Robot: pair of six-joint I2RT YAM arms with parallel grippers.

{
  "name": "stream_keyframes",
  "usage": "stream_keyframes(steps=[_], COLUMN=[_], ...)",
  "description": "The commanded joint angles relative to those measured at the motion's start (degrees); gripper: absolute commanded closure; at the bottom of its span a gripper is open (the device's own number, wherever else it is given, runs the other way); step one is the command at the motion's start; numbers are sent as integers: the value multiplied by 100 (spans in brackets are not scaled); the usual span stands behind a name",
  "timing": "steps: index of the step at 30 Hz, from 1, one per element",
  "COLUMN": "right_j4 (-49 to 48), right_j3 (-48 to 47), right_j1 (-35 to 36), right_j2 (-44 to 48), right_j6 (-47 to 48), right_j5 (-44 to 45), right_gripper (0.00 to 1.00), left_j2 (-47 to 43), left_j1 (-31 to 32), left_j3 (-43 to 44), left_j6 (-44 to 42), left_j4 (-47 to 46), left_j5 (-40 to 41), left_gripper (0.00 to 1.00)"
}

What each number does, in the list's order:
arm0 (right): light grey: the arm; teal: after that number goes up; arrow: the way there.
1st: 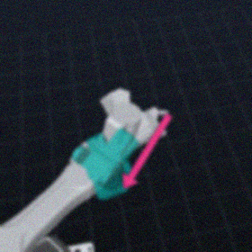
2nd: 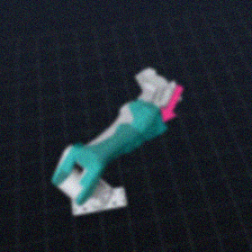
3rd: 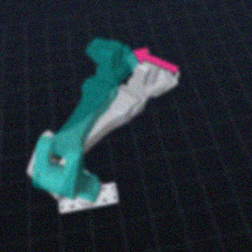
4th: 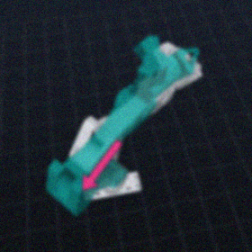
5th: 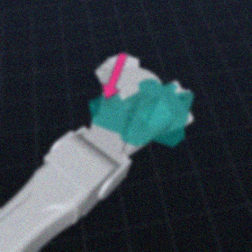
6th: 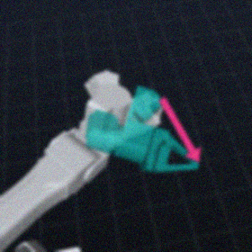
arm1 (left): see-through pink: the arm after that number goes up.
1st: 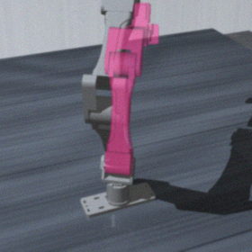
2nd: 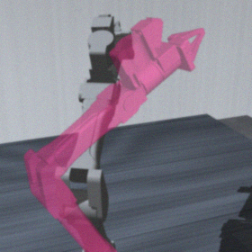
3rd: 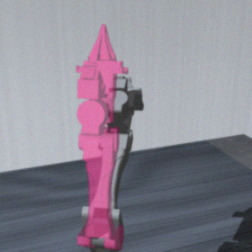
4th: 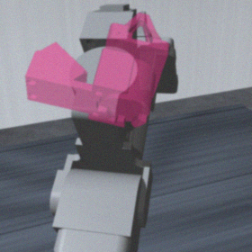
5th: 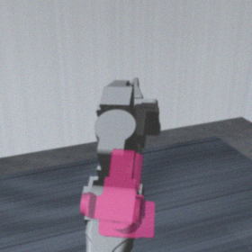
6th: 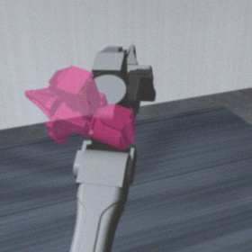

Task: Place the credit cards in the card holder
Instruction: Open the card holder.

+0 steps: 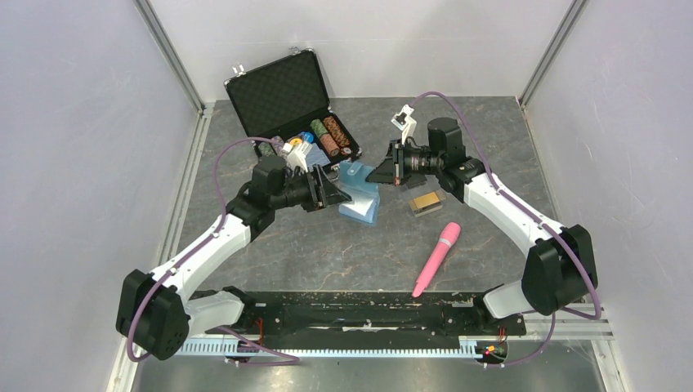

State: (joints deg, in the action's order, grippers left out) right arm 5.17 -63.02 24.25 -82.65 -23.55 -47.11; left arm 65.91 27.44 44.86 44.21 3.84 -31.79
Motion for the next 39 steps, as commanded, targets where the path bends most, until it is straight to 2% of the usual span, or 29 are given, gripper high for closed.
stream_keyframes(steps=[1,8,13,15,18,21,22,25,28,30,35,39], right_j4=[-178,-259,-389,-464,-471,-664,-675,-706,-788,-793,-886,-1349], right_j3=[-9,87,153,194,235,220,205,130,89,71,177,475], right_j1=[-4,-4,-4,-2,1,-2,-3,1,5,0,-4,0], right_j2=[203,244,289,315,325,313,305,267,267,283,352,428], right_j6=[40,55,-16,-78,-168,-267,-297,-410,-558,-602,-698,-911], right_j5=[-110,-340,-597,-654,-692,-737,-751,-810,-877,-912,-1036,-1220], right_gripper=[100,100,100,100,100,100,100,100,100,100,100,100], left_j2=[-161,-229,139,247,417,526,533,463,324,225,33,57], left_j1=[-11,-11,-13,-15,-11,-11,-11,-1,-2,-2,14,49], left_j3=[212,172,86,54,114,172,167,148,144,240,459,635], left_j6=[395,689,1127,1236,1147,897,795,310,-396,-984,-1831,-2099], left_j4=[-678,-1408,-2493,-2891,-3103,-3109,-3072,-2825,-2264,-1574,-68,278], left_j5=[-200,-44,-534,-661,-877,-1168,-1216,-1347,-1387,-1225,29,661], left_gripper=[43,23,21,27,48,62,68,75,77,77,70,60])
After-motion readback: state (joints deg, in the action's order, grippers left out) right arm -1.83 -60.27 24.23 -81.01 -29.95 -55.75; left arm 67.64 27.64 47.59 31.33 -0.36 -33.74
